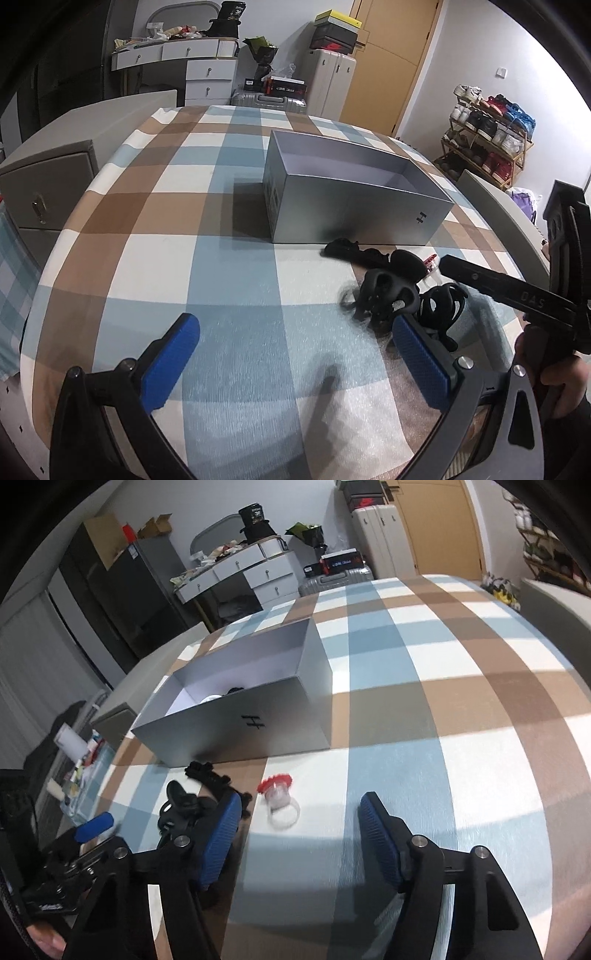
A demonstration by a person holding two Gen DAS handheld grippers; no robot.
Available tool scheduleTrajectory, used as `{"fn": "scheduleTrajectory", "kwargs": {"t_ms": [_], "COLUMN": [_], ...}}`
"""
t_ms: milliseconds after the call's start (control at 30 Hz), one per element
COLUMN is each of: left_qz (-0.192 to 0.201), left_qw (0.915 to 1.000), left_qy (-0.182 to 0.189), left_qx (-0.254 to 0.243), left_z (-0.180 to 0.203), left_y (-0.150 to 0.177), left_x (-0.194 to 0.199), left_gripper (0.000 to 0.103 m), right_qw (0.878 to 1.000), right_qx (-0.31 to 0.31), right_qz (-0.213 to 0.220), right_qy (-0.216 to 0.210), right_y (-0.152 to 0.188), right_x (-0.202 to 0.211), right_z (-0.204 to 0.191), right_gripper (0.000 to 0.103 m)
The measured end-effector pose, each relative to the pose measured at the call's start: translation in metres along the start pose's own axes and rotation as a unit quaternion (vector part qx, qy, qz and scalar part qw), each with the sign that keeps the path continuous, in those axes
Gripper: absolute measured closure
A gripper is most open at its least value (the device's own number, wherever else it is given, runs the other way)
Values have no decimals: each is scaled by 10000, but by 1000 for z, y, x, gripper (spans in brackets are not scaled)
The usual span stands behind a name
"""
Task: Organize jewelry
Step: 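Grasp the small red-and-clear ring with the right gripper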
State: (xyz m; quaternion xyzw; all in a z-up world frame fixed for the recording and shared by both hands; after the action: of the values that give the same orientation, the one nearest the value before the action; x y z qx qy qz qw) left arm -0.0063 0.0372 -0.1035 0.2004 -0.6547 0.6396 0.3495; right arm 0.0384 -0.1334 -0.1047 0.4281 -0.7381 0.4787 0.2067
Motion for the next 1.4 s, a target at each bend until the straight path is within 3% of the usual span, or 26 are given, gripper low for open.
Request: {"fn": "scheduleTrajectory", "kwargs": {"t_ms": [267, 333, 467, 500, 967, 1167, 1400], "left_qz": [135, 157, 58, 36, -92, -155, -302], "left_qw": [9997, 9996, 9994, 9994, 9993, 9990, 9972], "left_qy": [169, 198, 253, 251, 338, 316, 651], "left_qx": [102, 159, 218, 235, -154, -276, -197], "left_z": [-7, -12, -17, -18, 1, 3, 10], "left_y": [-5, -6, -6, -6, -8, -13, -22], "left_x": [1, 1, -4, -4, -5, -4, -6], "left_gripper": [1, 1, 1, 1, 1, 1, 1], "right_qw": [9988, 9982, 9967, 9965, 9974, 9982, 9978], "right_qx": [422, 510, 699, 719, 236, 67, -209], "right_qz": [-26, -62, 9, 35, 667, 594, 620], "right_qy": [235, 315, 424, 435, 150, 35, -79], "right_y": [-1, -1, 1, 2, -4, 11, 21], "right_x": [-13, -15, -17, -16, 34, 44, 55], "right_z": [-17, -21, -28, -29, -4, 12, 32], "right_gripper": [62, 74, 79, 84, 86, 86, 86]}}
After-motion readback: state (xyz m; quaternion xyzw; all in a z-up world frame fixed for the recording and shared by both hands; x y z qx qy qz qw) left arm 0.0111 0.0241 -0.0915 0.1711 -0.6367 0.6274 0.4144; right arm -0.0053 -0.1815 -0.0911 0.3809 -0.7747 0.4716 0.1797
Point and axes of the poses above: each gripper's, at about its wrist camera, not at the fingertips, and x roughly against the way its jaws point, z to its right, y to its underside, the point moved 3 cm from there along -x, roughly the way its jaws point, and after that the axes turned 13 degrees about -x, right-handed, at the moved point
